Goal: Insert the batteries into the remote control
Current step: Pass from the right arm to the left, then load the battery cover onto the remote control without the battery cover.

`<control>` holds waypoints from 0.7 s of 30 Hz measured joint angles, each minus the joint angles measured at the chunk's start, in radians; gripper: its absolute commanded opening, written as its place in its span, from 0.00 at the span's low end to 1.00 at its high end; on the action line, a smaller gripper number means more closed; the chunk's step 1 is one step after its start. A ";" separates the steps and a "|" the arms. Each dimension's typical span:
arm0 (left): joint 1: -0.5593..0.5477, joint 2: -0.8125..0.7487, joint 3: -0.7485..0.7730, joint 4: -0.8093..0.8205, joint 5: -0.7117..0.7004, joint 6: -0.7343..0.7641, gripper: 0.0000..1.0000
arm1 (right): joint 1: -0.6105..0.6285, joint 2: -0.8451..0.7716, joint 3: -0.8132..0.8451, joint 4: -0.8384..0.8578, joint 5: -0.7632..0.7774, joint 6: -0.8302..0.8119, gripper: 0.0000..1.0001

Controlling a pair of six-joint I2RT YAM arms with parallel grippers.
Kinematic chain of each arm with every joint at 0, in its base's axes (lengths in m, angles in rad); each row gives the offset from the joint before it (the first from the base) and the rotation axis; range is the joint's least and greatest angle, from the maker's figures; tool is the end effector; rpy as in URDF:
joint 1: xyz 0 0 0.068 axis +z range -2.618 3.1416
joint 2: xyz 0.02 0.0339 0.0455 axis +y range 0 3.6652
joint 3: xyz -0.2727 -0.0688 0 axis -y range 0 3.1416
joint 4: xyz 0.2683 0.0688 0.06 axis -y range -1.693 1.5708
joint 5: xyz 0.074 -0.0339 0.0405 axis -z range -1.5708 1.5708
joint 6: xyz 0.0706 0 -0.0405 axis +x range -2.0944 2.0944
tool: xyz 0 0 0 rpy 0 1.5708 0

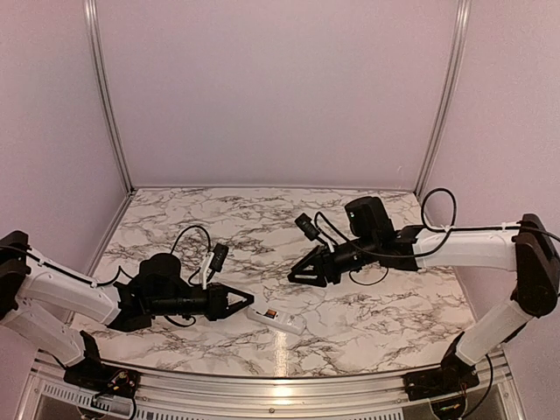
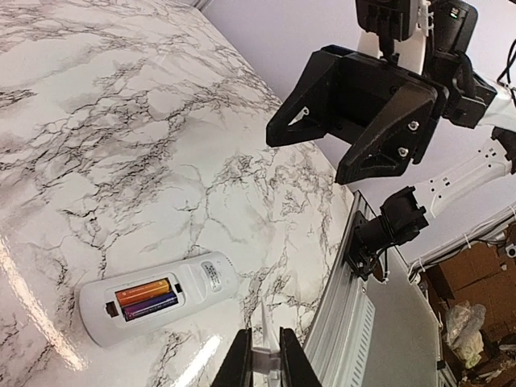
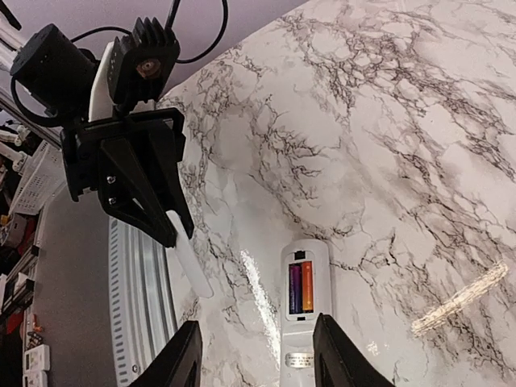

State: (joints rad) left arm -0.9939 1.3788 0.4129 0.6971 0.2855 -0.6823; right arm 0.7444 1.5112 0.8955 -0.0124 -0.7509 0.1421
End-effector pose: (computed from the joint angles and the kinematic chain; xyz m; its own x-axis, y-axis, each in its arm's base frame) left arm 0.1505 -0.2678 0.1570 -0.7129 -0.0137 -0.7011 0.6478 0.3699 -0.6660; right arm 0.2315 0.2787 0.2059 -0.5555 -0.3709 -0.7442 -0.8311 0.2184 0.5115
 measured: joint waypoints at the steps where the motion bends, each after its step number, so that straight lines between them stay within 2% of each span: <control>1: 0.000 0.017 -0.005 0.021 -0.022 -0.024 0.02 | 0.009 -0.002 0.000 -0.003 0.035 -0.006 0.47; 7: 0.000 0.083 -0.005 0.070 -0.103 -0.107 0.04 | 0.081 0.031 0.000 -0.054 0.241 -0.055 0.50; 21: -0.003 0.274 0.070 0.088 -0.138 -0.190 0.02 | 0.127 0.063 0.000 -0.085 0.425 -0.124 0.53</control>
State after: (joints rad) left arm -0.9974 1.6527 0.4831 0.7849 0.1474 -0.8719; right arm 0.8715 1.5745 0.8959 -0.0978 -0.3264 0.0177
